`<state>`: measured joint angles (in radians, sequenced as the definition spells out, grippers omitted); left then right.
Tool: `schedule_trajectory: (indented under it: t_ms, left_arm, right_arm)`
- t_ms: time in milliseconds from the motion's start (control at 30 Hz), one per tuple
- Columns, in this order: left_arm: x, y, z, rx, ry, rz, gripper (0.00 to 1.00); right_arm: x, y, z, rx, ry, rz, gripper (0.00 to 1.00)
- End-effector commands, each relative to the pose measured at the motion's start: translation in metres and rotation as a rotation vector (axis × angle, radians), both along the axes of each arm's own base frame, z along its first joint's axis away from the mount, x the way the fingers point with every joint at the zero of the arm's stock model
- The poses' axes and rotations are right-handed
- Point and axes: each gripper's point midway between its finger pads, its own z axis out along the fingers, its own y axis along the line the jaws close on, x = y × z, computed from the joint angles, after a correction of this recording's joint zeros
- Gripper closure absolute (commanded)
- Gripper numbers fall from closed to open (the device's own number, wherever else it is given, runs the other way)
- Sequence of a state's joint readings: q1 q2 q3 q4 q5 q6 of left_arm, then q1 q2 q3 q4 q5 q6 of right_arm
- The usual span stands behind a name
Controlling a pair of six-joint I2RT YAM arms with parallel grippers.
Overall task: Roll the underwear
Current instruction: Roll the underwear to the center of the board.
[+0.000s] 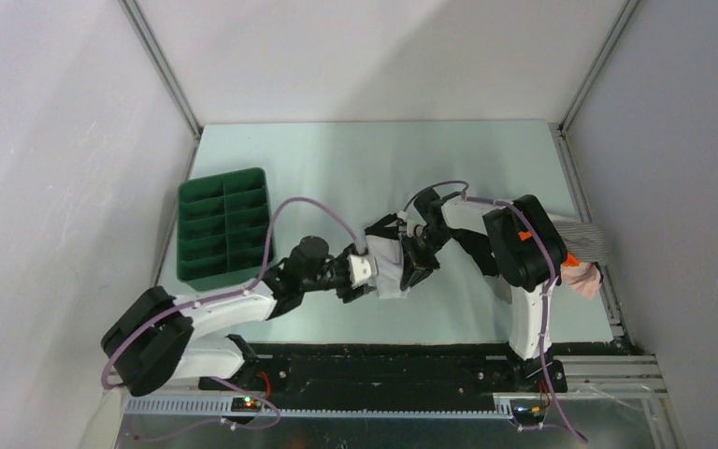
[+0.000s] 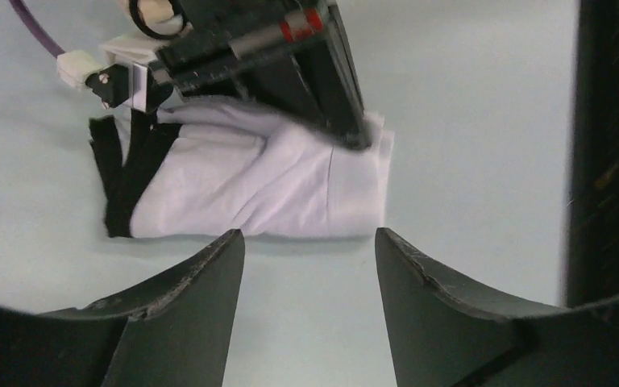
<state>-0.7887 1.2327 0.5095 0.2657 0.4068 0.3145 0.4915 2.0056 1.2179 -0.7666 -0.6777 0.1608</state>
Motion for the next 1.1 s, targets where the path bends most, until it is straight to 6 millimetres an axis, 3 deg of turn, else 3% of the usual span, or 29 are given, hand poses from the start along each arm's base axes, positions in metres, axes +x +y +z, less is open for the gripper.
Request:
schedule_trajectory:
  t_ms: [0, 100, 133, 367, 633, 900, 1067]
  left_arm:
    - [0.011, -0.002, -0.010, 0.112, -0.608, -0.324, 0.34]
    - [0.004, -0.009, -0.014, 0.123, -0.819, -0.478, 0.36]
    - [0.000, -0.009, -0.022, 0.128, -0.829, -0.505, 0.36]
    - [-0.008, -0.027, -0.022, 0.074, -0.990, -0.580, 0.34]
    - [-0.020, -0.036, -0.046, 0.109, -1.069, -0.689, 0.38]
    - [-0.028, -0.019, -0.085, 0.241, -0.993, -0.806, 0.46]
    - [-0.018, -0.014, -0.099, 0.320, -1.020, -0.784, 0.47]
  right_arm:
    - [0.002, -0.009, -0.001, 0.039, 0.026, 0.003, 1.00]
    - [0.002, -0.009, -0.002, 0.052, 0.041, -0.004, 1.00]
    - [0.002, -0.008, -0.001, 0.059, 0.046, -0.007, 1.00]
    - [0.001, -0.003, -0.003, 0.071, 0.067, -0.025, 1.00]
    - [-0.002, 0.001, -0.003, 0.077, 0.080, -0.027, 1.00]
    - [-0.002, 0.002, -0.004, 0.076, 0.077, -0.030, 1.00]
    - [-0.002, 0.001, -0.004, 0.073, 0.074, -0.026, 1.00]
